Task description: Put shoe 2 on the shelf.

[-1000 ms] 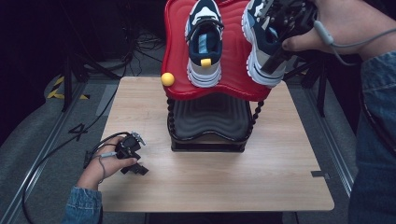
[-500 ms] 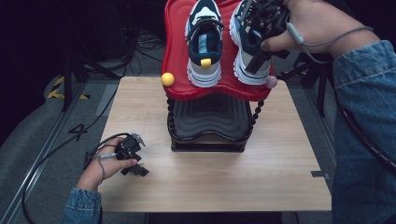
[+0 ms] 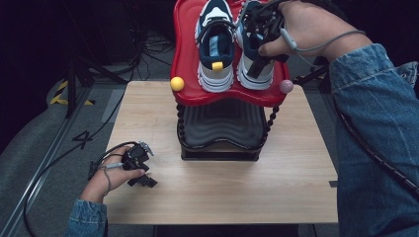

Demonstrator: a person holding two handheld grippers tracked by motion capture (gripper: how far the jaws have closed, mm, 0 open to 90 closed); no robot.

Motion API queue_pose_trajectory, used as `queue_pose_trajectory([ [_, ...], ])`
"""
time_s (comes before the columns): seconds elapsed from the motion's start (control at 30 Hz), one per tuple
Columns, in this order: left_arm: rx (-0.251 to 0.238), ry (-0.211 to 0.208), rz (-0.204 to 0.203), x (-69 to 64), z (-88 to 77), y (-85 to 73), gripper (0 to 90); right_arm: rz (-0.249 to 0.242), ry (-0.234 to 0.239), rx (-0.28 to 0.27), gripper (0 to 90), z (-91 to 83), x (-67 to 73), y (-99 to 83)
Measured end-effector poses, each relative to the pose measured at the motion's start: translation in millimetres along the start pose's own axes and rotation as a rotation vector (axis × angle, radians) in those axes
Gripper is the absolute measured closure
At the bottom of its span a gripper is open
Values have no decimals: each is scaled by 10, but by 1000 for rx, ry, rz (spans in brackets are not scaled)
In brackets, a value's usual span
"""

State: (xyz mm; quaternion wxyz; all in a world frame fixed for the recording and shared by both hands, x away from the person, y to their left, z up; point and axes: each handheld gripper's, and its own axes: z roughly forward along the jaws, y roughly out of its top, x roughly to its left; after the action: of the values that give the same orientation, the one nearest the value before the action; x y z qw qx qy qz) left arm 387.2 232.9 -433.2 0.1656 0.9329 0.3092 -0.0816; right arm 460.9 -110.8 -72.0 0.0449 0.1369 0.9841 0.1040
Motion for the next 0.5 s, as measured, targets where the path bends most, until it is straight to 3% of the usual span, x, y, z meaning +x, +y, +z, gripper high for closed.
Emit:
queue_pose_trajectory([
  [0.33, 2, -6, 3, -12, 9, 13, 263, -19, -24, 38, 744, 125, 24, 61],
  [0.5, 7, -9, 1, -10, 28, 12, 263, -2, -30, 18, 702, 134, 30, 41],
])
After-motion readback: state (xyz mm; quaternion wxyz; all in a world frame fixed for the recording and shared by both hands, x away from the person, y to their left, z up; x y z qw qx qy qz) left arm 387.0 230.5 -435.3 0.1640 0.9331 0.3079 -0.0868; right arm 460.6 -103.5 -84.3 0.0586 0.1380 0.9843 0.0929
